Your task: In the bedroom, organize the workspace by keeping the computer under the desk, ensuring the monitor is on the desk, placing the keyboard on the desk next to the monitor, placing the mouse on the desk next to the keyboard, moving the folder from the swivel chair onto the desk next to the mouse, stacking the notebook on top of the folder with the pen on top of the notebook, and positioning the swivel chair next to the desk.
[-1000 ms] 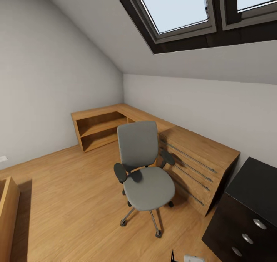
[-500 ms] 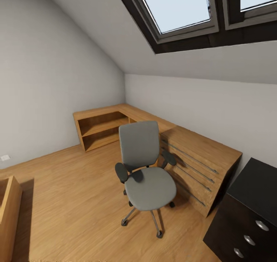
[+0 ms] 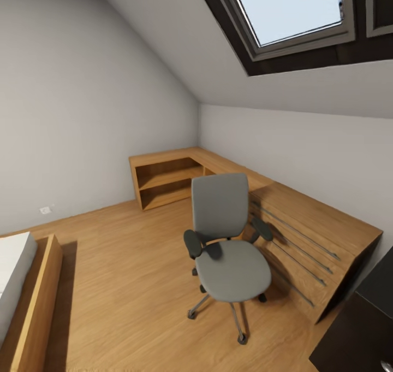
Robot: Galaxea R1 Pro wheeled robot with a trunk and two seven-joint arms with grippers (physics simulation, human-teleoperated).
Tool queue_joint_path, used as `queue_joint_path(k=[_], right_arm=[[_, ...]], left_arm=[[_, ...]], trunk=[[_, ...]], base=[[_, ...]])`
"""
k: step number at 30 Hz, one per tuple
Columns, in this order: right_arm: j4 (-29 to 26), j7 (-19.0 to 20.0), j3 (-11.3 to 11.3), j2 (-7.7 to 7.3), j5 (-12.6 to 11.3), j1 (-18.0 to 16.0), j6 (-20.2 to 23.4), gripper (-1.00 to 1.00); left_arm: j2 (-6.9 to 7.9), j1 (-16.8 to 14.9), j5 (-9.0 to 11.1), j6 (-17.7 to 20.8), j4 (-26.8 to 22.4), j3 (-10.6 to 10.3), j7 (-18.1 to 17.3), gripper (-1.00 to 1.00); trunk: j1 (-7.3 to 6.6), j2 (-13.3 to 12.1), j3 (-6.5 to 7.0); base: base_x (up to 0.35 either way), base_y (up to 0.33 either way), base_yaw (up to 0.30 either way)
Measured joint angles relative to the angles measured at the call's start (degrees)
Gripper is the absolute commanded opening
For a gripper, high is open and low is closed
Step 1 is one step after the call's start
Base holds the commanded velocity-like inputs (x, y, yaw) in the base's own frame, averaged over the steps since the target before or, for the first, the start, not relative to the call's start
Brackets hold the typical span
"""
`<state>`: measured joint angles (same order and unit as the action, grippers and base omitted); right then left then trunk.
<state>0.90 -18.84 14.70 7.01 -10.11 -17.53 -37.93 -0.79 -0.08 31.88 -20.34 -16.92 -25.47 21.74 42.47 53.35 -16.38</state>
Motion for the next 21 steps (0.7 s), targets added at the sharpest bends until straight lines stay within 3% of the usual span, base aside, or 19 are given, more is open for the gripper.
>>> queue_joint_path(k=[4, 11, 12, 16, 21], right_arm=[[-0.02, -0.03, 0.00, -0.06, 0.14, 0.00, -0.21, 1.00], [-0.21, -0.09, -0.10, -0.35, 0.34, 0.01, -0.35, 1.00], [-0.20, -0.09, -0.05, -0.34, 0.45, 0.00, -0.36, 1.00], [-0.05, -0.10, -0.01, -0.24, 0.60, 0.02, -1.19, 1.00], [0.07, -0.09, 0.00, -0.25, 0.70, 0.08, -4.59, 1.00]], left_arm=[[0.97, -0.06, 0.34, 0.21, 1.01, 0.20, 0.25, 1.00], [2.29, -0.08, 1.00, -1.34, -3.28, 0.57, 0.18, 1.00], [2.49, -0.08, 1.13, -5.70, -1.83, 0.56, 0.03, 1.00], [2.46, -0.08, 0.87, -16.39, 2.28, 0.09, -0.11, 1.00], [2.35, -0.08, 0.72, -21.89, 3.48, -0.15, -0.15, 1.00]], trunk=[[0.00, 0.00, 0.00], [0.00, 0.00, 0.01], [0.00, 0.00, 0.01], [0.00, 0.00, 0.01], [-0.02, -0.01, 0.01]], base=[[0.000, 0.000, 0.287], [0.000, 0.000, 0.287], [0.000, 0.000, 0.287], [0.000, 0.000, 0.287], [0.053, 0.037, 0.287]])
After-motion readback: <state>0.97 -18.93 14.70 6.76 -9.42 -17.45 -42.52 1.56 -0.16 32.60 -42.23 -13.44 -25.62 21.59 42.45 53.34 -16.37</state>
